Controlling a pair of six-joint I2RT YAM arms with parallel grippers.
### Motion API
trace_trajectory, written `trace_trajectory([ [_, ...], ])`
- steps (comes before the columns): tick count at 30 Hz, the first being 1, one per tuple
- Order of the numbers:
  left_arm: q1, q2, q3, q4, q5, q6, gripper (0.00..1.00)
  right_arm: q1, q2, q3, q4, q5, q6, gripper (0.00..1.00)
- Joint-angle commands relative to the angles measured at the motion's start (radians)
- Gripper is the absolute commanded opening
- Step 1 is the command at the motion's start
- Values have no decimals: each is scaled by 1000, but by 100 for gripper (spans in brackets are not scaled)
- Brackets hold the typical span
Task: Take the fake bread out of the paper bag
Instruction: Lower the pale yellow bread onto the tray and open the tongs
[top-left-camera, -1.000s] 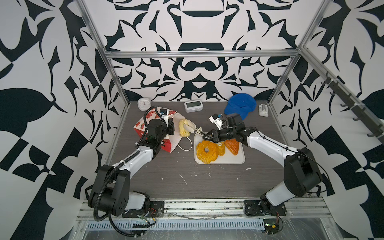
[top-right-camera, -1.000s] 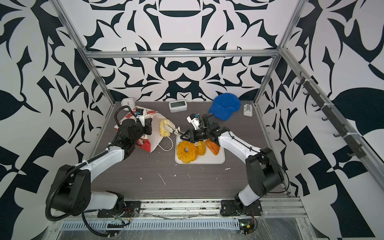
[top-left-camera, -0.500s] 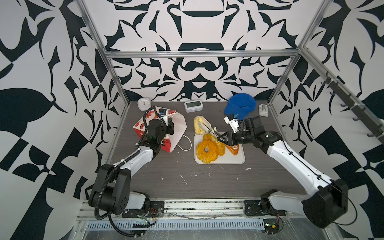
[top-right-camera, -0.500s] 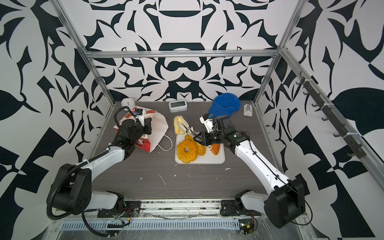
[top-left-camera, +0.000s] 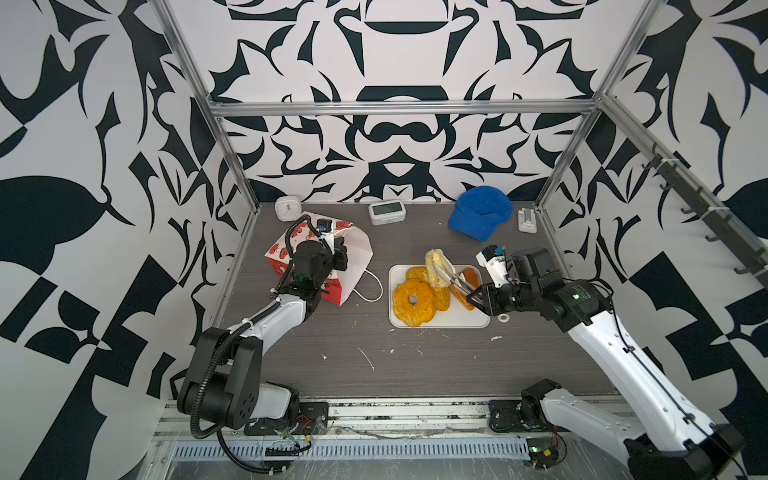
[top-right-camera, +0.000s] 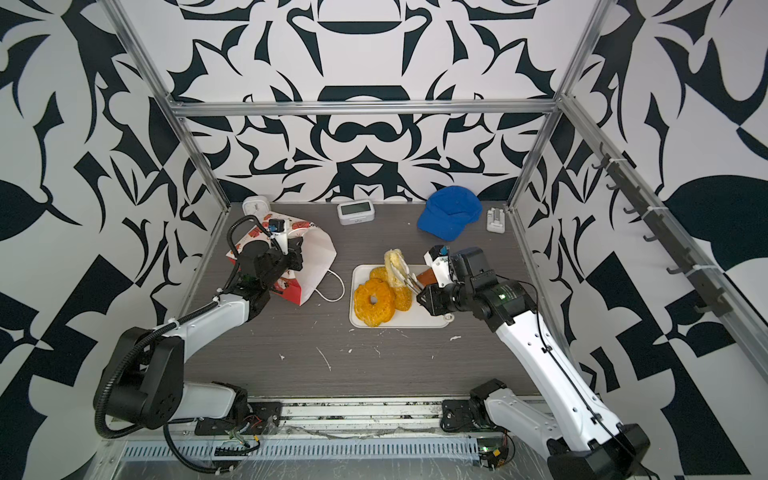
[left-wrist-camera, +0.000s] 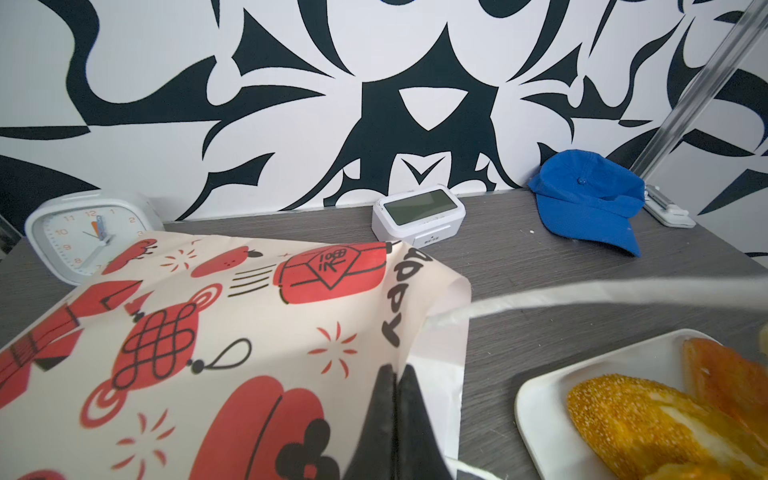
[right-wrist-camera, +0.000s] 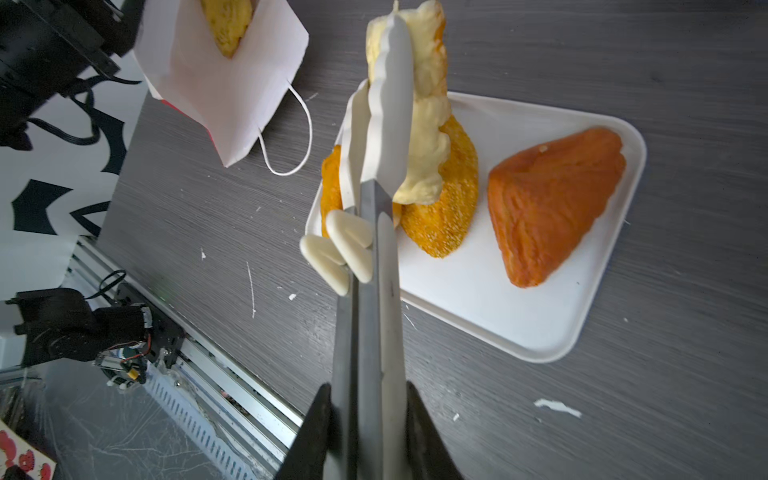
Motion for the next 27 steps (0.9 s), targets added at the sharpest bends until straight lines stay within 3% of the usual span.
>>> trace_trajectory([
  [1,5,-2,-14,41,17,-21,0,-4,-44,60,-73,80,-14,0],
  [11,6,12,-18,64,32,-28,0,-4,-93,77,-224,190,11,0],
  [27,6,38,-14,89,46,-36,0,-1,-57,-39,-164,181,66,0],
])
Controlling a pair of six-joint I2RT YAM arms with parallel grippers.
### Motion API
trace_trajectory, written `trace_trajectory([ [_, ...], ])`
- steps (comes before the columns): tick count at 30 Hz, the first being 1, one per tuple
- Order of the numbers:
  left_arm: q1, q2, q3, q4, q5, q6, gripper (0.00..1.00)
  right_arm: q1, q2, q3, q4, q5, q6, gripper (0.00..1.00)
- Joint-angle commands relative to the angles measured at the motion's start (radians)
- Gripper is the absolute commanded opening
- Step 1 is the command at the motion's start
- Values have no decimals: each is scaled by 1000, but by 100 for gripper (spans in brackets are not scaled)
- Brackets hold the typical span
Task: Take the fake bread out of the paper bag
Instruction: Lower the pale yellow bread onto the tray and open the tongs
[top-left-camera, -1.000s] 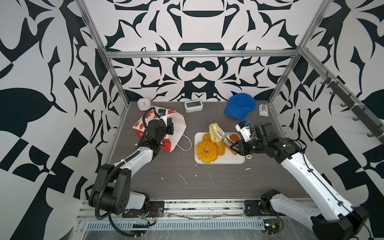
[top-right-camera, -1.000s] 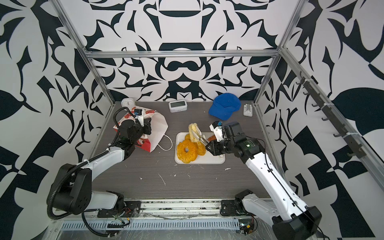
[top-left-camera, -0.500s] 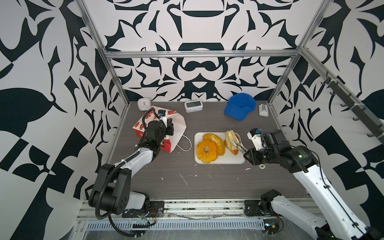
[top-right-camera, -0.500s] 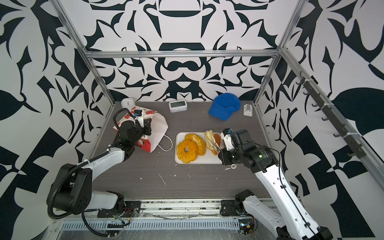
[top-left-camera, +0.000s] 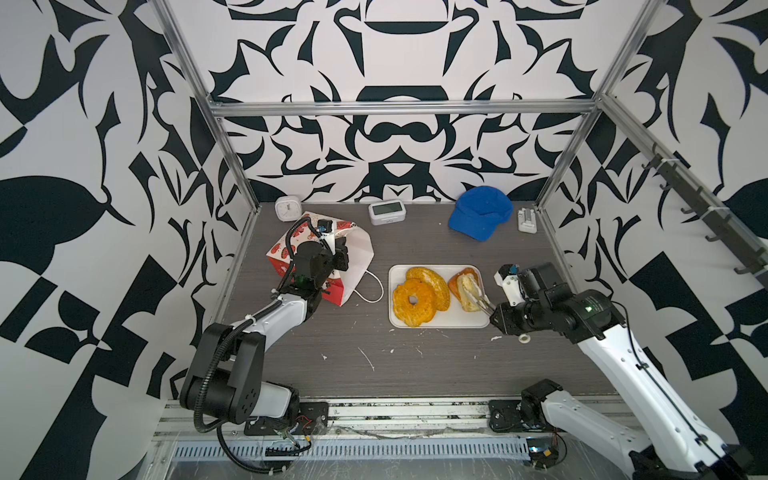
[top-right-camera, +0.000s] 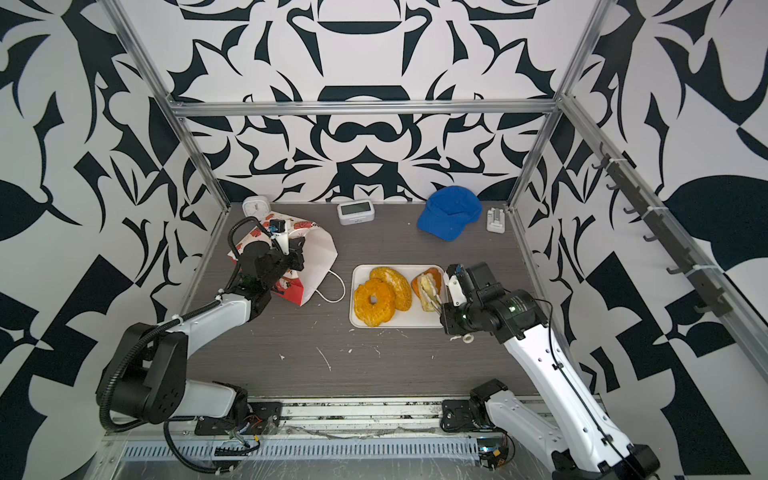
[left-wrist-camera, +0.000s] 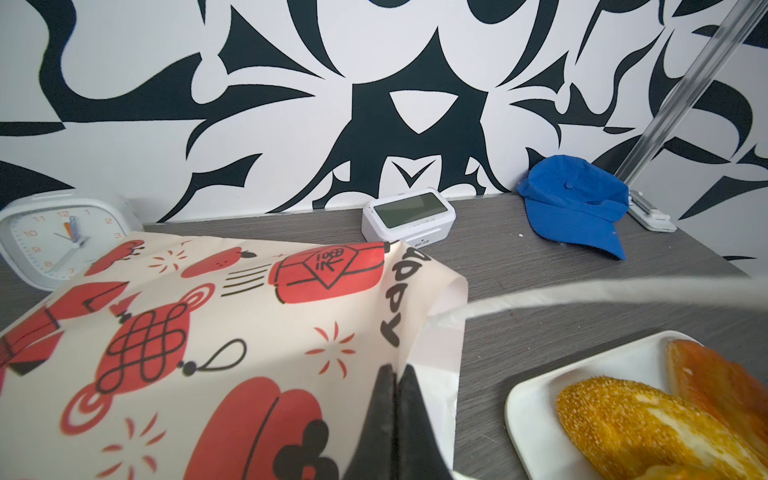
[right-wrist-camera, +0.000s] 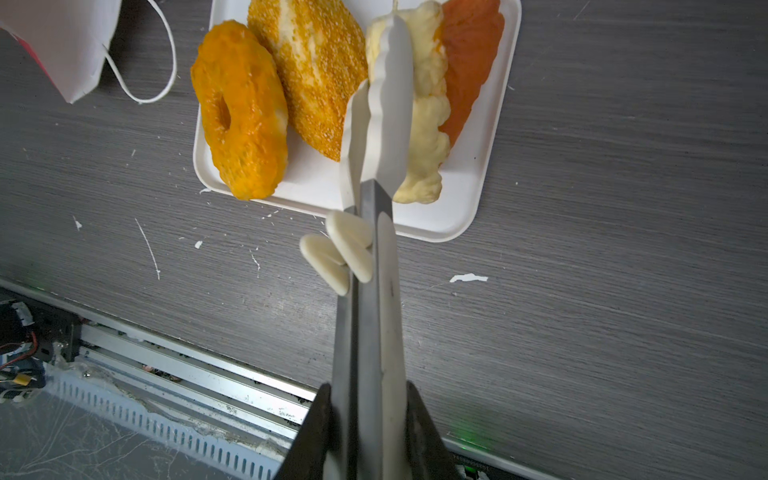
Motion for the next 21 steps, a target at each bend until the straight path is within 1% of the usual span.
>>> trace_trajectory([
  [1,5,11,-8,41,14,-16,0,-1,-2,-11,75,-8,25,0],
  [7,6,19,-12,49,17,-17,0,14,16,-48,135,-33,51,0],
  [13,8,21,-19,57,18,-19,0,76,59,-70,193,-22,90,0],
  [17,12,25,-26,66,21,-23,0,108,72,-82,239,-46,122,0],
  [21,14,28,-32,73,24,-27,0,107,76,-108,273,-73,138,2],
])
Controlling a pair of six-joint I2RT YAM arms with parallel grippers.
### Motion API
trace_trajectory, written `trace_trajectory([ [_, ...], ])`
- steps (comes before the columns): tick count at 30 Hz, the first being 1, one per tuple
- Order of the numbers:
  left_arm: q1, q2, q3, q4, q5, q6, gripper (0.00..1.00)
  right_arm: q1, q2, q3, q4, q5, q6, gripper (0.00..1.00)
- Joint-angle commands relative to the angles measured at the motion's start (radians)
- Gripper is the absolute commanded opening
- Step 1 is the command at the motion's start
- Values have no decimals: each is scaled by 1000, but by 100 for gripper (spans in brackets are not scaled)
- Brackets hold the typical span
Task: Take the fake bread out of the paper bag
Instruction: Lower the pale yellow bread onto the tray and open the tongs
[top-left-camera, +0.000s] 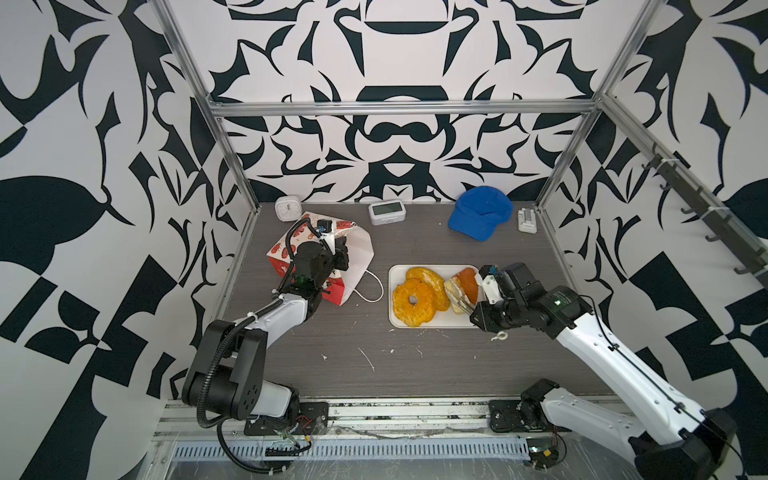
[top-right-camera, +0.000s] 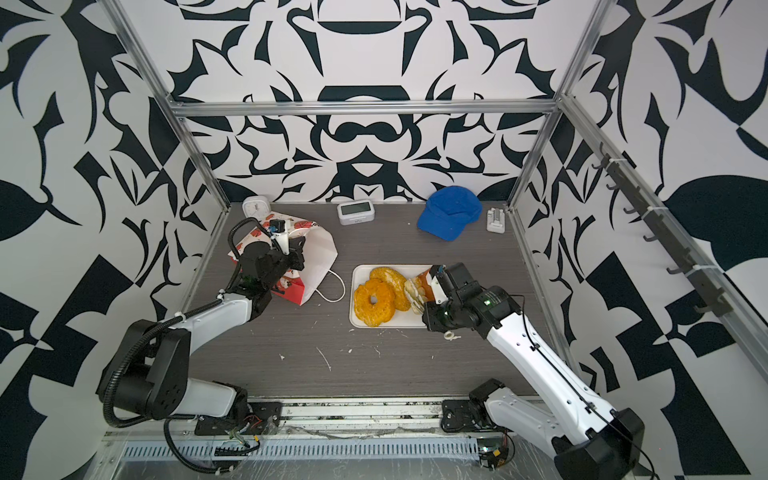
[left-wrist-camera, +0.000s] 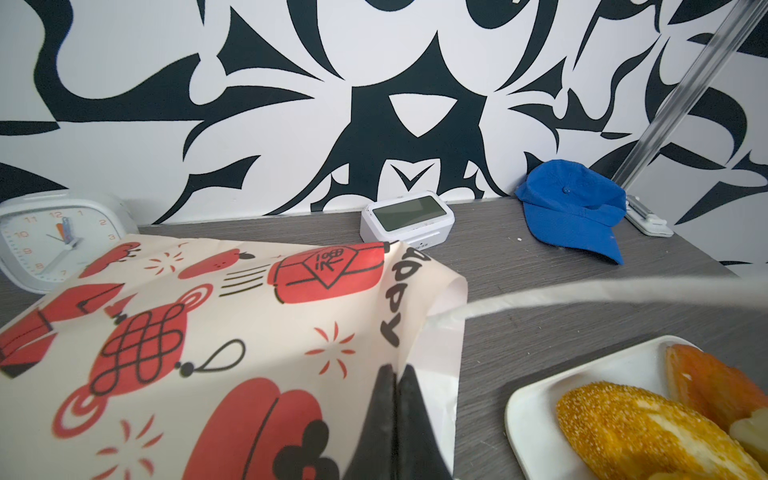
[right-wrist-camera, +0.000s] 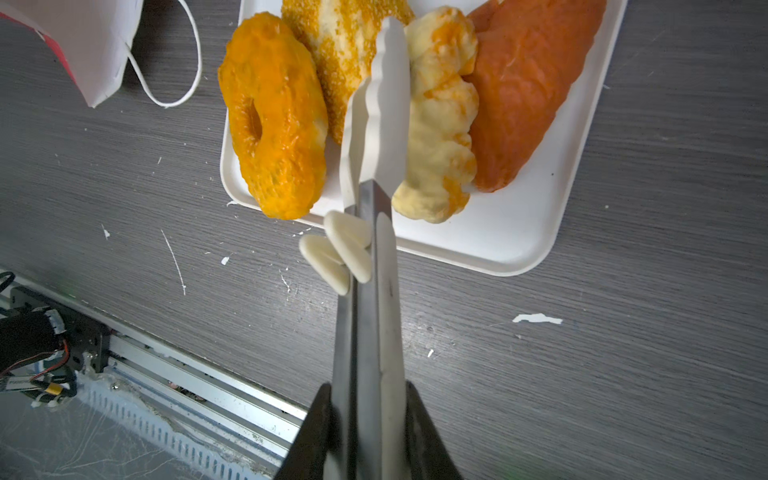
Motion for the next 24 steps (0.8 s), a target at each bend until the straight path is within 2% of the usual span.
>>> trace_trajectory([
  [1,9,12,-27,40,15,-18,0,4,-2,-17,77,-37,32,3],
  [15,14,13,-31,46,28,-28,0,4,-7,-69,170,-112,67,21],
  [17,14,15,-29,46,30,-27,0,6,-13,-71,182,-121,70,27],
  [24,14,14,-24,43,34,-30,0,5,-27,-75,189,-119,74,28],
])
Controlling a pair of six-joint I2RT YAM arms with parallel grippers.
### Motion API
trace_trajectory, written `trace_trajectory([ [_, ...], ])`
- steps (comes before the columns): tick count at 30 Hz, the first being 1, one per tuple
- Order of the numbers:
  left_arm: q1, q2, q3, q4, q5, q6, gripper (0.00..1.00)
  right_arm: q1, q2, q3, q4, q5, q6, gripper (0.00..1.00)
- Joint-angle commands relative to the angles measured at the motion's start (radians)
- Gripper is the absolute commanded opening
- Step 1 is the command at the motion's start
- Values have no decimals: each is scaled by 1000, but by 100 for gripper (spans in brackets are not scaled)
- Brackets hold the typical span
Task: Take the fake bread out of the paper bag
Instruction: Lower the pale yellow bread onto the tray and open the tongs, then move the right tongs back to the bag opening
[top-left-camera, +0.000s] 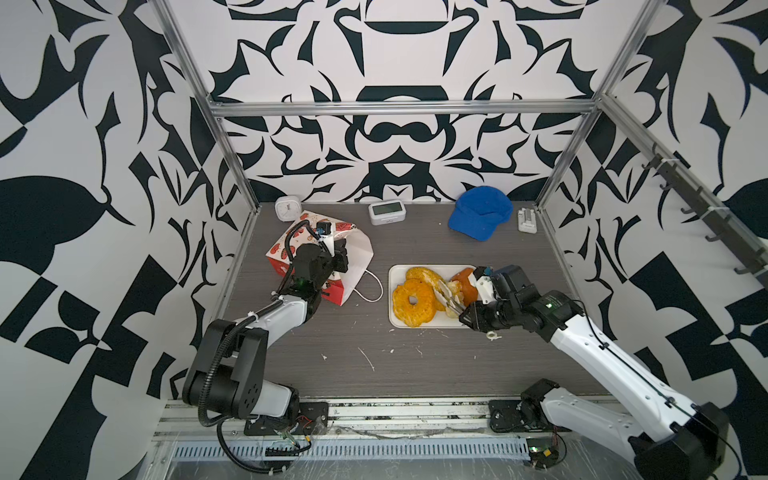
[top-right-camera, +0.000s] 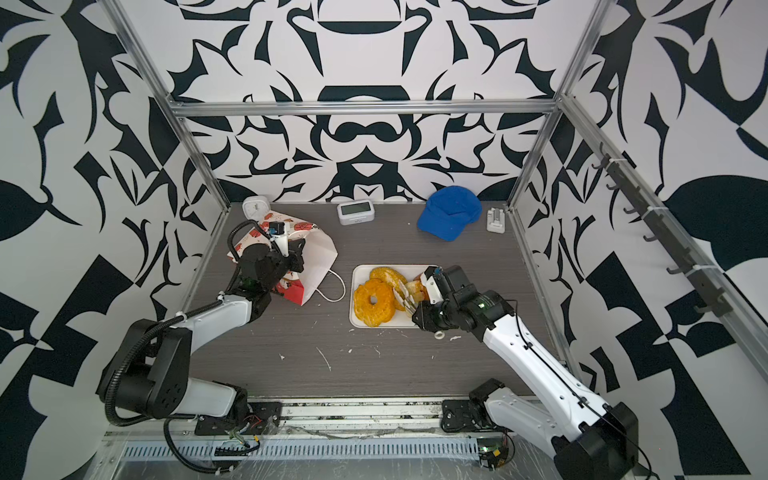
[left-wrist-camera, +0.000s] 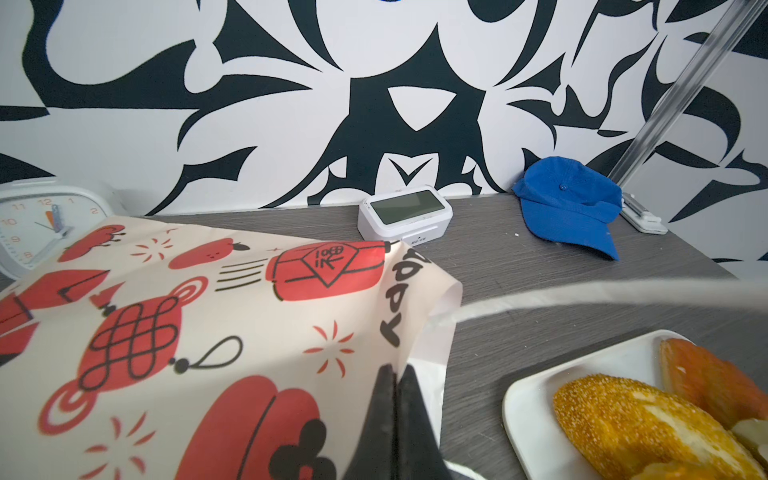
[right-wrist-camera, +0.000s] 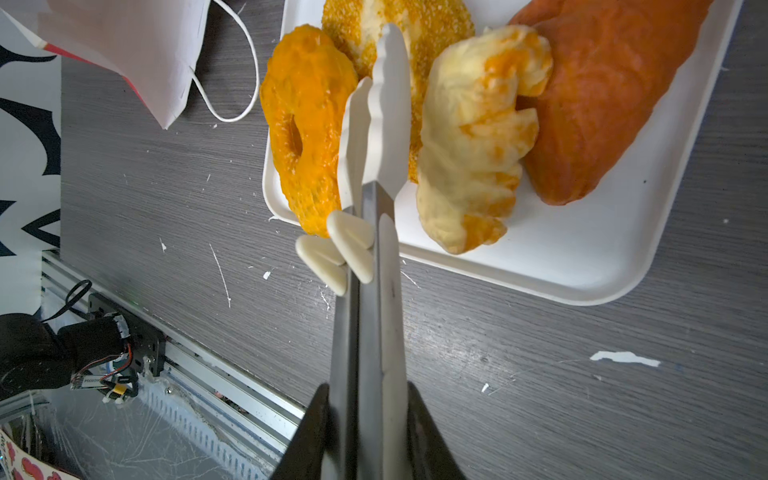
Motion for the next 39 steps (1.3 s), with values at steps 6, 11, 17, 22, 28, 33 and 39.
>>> trace_trajectory([
  [6,6,9,1,18,17,-16,0,5,-66,20,51,34,-3,28],
  [11,7,5,3,12,13,-13,0,6,-92,46,72,57,-30,27],
  [17,6,-4,16,-12,20,-5,0,7,-82,75,145,13,-58,27],
  [22,8,-16,36,-57,53,11,0,30,-4,81,322,-89,-45,28],
  [28,8,-31,73,-141,95,42,0,149,203,126,566,-164,-44,28],
  [33,8,-49,90,-186,134,46,0,168,380,139,790,-260,-6,28],
  [39,8,-75,123,-275,170,54,0,169,555,196,954,-328,10,28],
])
